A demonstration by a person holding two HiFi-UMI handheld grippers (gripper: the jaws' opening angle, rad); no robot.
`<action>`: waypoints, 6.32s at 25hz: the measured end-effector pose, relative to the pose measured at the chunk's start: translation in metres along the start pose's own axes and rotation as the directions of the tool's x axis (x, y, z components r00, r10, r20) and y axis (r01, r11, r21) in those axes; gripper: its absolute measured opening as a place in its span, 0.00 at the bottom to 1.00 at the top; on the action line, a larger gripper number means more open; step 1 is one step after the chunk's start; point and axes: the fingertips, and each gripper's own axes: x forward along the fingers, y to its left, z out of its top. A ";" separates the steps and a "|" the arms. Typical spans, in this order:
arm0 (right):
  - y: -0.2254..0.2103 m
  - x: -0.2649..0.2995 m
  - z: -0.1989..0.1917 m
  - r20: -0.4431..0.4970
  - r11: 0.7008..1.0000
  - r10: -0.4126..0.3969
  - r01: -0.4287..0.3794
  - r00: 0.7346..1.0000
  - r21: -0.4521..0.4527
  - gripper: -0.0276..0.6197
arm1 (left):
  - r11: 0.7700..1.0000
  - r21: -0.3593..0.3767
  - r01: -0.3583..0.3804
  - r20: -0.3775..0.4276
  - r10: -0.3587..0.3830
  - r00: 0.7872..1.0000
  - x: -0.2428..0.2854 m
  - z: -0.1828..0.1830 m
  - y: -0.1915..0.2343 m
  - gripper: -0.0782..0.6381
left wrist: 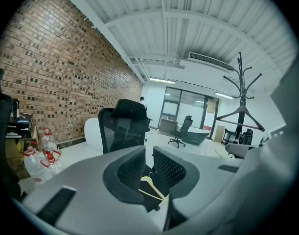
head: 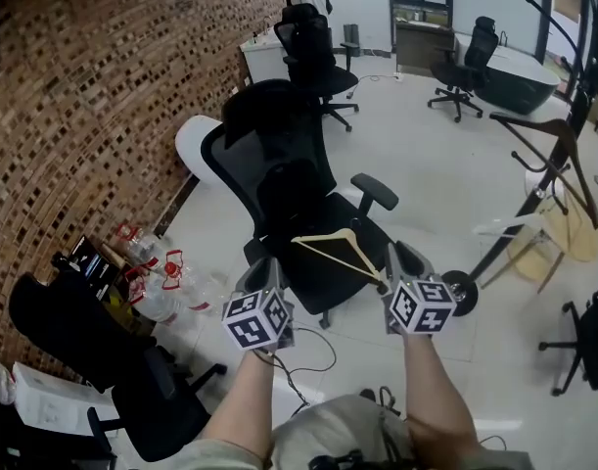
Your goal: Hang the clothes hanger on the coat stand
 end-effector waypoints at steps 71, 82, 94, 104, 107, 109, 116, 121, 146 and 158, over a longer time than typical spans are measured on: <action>-0.045 0.452 -0.038 -0.288 0.961 0.058 -0.131 0.956 -0.242 0.22 | 1.000 -0.001 0.027 -0.064 -0.027 0.998 0.418 0.094 0.106 0.27; -0.045 0.515 -0.079 -0.367 0.961 -0.076 -0.030 0.927 -0.276 0.23 | 0.989 -0.006 0.150 -0.164 -0.149 0.975 0.496 0.074 0.152 0.29; -0.132 0.653 -0.185 -0.612 0.952 -0.056 -0.143 0.789 -0.271 0.35 | 0.991 -0.043 0.129 -0.329 -0.136 0.934 0.660 0.011 0.150 0.36; -0.237 0.756 -0.370 -0.817 0.954 -0.090 -0.187 0.569 -0.235 0.37 | 0.994 -0.080 0.077 -0.457 -0.105 0.883 0.807 -0.121 0.169 0.37; -0.270 0.770 -0.428 -0.863 0.959 -0.099 -0.185 0.495 -0.216 0.37 | 0.993 -0.091 0.074 -0.490 -0.110 0.865 0.844 -0.160 0.166 0.37; -0.287 0.780 -0.463 -0.887 0.959 -0.102 -0.193 0.450 -0.209 0.36 | 0.993 -0.085 0.080 -0.505 -0.112 0.856 0.867 -0.180 0.168 0.37; -0.324 0.782 -0.552 -0.948 0.972 -0.078 -0.187 0.308 -0.141 0.33 | 0.993 -0.087 0.085 -0.524 -0.118 0.843 0.911 -0.221 0.178 0.37; -0.355 0.766 -0.602 -0.972 0.967 -0.112 -0.203 0.208 -0.155 0.33 | 0.991 -0.087 0.103 -0.553 -0.134 0.822 0.922 -0.260 0.164 0.37; -0.326 0.745 -0.502 -0.871 0.920 -0.286 -0.139 0.398 -0.365 0.16 | 0.983 -0.074 0.166 -0.531 -0.180 0.828 0.862 -0.203 0.132 0.37; -0.191 0.702 -0.241 -0.691 0.800 -0.371 -0.165 0.620 -0.577 0.16 | 0.975 -0.037 0.220 -0.308 -0.220 0.925 0.732 0.031 0.128 0.37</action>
